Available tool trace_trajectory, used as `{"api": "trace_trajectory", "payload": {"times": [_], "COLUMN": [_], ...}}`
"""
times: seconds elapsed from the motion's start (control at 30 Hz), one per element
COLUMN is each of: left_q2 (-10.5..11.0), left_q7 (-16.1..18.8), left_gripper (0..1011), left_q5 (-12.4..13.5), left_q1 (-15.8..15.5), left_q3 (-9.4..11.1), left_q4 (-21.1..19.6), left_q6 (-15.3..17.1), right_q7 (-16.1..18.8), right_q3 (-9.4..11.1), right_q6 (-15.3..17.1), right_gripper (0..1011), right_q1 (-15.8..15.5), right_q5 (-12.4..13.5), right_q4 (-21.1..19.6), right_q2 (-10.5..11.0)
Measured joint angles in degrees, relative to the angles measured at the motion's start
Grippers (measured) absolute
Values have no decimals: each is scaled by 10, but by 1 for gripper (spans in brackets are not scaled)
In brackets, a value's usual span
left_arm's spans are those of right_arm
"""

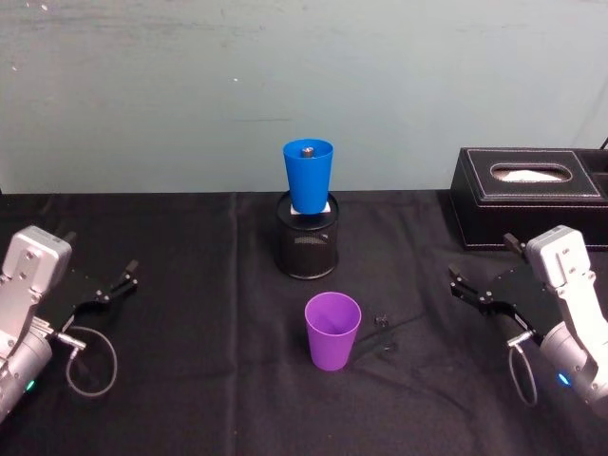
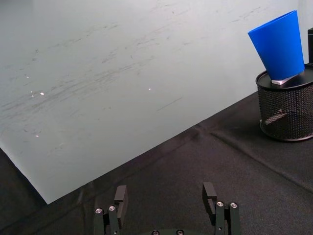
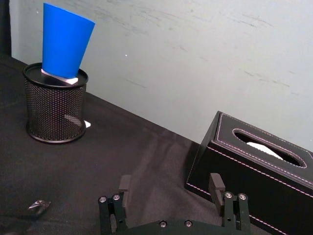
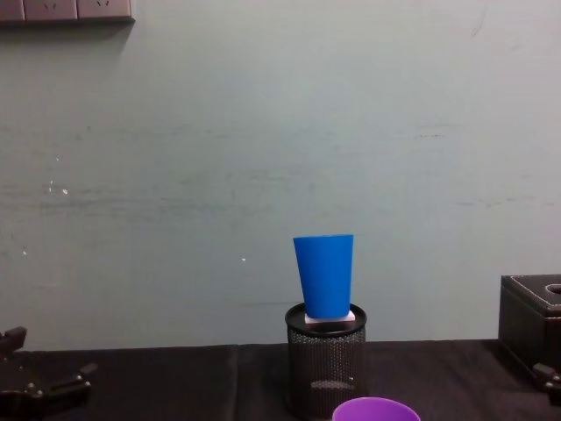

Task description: Pick up one cup with a gripper and tap it against the other cup.

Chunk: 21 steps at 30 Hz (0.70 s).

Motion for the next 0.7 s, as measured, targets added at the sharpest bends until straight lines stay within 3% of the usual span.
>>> {"api": "trace_trajectory", "payload": {"times": [0.7], "left_q2": [0], "left_q7": [0], "left_gripper": [1000], "left_q5": [0], "left_q1": [0], "left_q3": [0], "left_q4": [0], "left_q6": [0], "right_q7": [0], "right_q3": [1], "right_q6": [0], "right_gripper": [1000], "right_q1": [0], "right_q5": [0], "right_q4": [0], "right_q2": [0]}}
